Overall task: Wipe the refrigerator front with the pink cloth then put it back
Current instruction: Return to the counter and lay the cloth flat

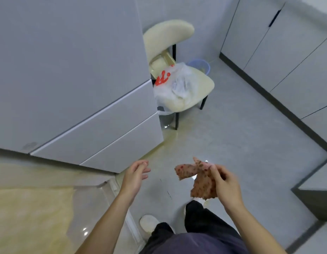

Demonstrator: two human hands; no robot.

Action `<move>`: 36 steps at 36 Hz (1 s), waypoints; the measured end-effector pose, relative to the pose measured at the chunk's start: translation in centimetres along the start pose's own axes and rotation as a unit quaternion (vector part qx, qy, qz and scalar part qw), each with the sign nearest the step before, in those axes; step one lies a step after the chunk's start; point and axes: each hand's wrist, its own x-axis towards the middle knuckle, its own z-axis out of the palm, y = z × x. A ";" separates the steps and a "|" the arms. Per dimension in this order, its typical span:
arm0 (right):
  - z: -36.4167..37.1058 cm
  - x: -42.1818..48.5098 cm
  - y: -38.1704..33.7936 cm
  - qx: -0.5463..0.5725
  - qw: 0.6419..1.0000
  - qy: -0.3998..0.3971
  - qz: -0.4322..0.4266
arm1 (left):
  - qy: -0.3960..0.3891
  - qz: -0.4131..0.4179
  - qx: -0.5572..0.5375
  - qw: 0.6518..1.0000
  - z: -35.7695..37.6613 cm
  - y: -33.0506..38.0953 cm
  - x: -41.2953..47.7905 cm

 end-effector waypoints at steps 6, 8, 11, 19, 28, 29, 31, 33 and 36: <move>-6.9 4.5 -0.6 0.048 0.997 0.059 0.012 | -0.020 -0.003 0.003 1.000 7.4 3.1 1.4; -9.1 6.3 -0.7 0.052 0.995 0.081 0.013 | -0.035 0.000 0.007 0.999 10.4 4.1 2.0; -12.1 8.8 -1.5 0.093 0.991 0.092 0.019 | -0.058 0.005 0.020 0.998 15.1 6.3 2.7; -18.2 14.4 -2.3 0.126 0.968 0.206 0.061 | -0.142 0.023 0.079 0.986 24.9 13.4 5.9; -21.5 21.8 -4.9 0.176 0.932 0.301 0.099 | -0.187 0.042 0.139 0.972 32.1 20.8 15.1; -21.7 22.8 -5.4 0.179 0.927 0.313 0.102 | -0.189 0.041 0.141 0.971 33.1 21.9 16.4; -22.2 24.9 -6.3 0.182 0.919 0.332 0.110 | -0.194 0.040 0.138 0.970 35.0 24.2 18.9; -22.8 26.7 -7.6 0.197 0.911 0.343 0.120 | -0.203 0.044 0.143 0.968 37.2 27.0 21.3; -23.7 29.6 -10.3 0.215 0.902 0.360 0.103 | -0.233 0.054 0.151 0.959 40.7 31.3 24.3</move>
